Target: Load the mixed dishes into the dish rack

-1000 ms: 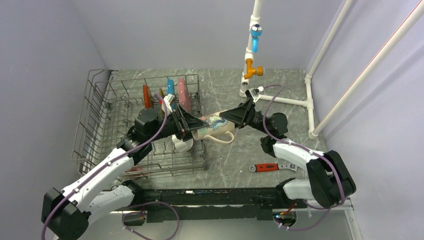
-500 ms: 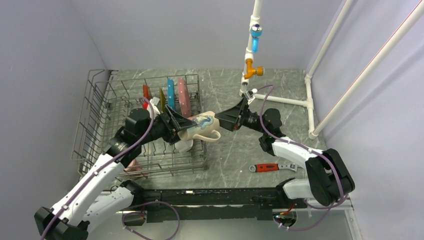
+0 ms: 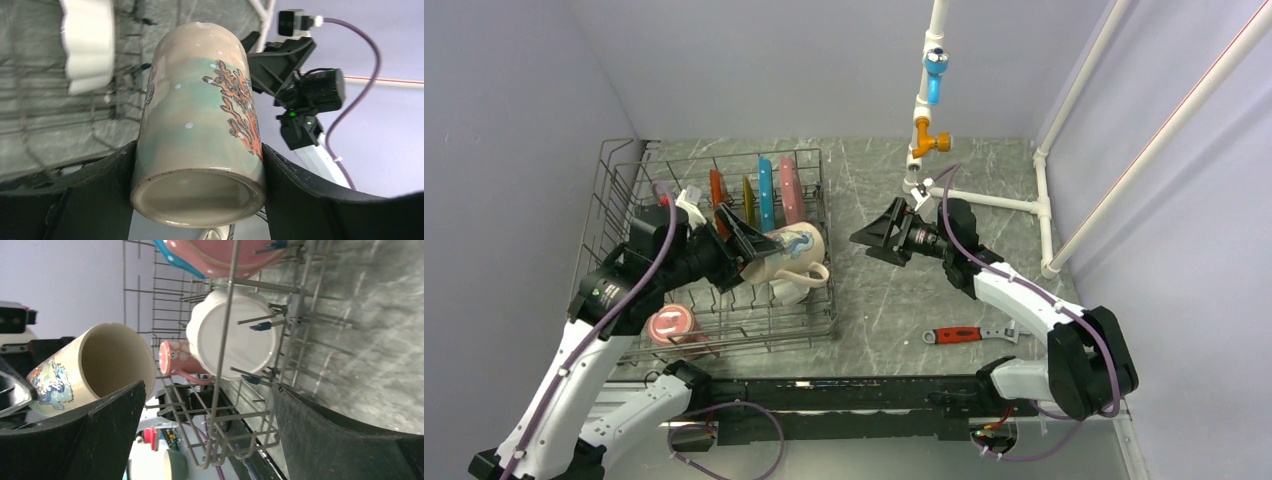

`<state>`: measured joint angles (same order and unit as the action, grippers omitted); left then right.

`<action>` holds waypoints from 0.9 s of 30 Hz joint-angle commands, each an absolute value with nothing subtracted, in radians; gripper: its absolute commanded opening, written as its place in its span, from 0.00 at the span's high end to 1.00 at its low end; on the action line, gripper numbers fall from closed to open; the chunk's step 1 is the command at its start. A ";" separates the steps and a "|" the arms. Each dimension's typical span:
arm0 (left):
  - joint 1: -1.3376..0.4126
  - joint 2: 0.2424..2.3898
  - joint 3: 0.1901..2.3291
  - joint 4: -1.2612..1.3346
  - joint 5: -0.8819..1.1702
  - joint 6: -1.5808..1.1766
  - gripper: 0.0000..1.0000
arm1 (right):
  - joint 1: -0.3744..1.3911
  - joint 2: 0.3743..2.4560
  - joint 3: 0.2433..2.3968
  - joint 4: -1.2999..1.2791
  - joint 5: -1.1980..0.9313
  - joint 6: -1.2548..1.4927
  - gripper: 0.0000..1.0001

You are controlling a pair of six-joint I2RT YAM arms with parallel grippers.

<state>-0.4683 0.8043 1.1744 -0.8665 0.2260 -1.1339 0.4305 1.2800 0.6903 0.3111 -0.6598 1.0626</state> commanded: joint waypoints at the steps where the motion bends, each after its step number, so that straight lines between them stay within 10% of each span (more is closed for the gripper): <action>1: -0.458 0.829 1.347 -1.066 0.184 -1.120 1.00 | 0.425 1.224 0.736 0.193 -0.586 0.957 0.01; 27: -0.457 0.931 1.505 -1.569 -0.080 -1.192 1.00 | 0.424 1.280 0.684 0.254 -0.601 0.996 0.02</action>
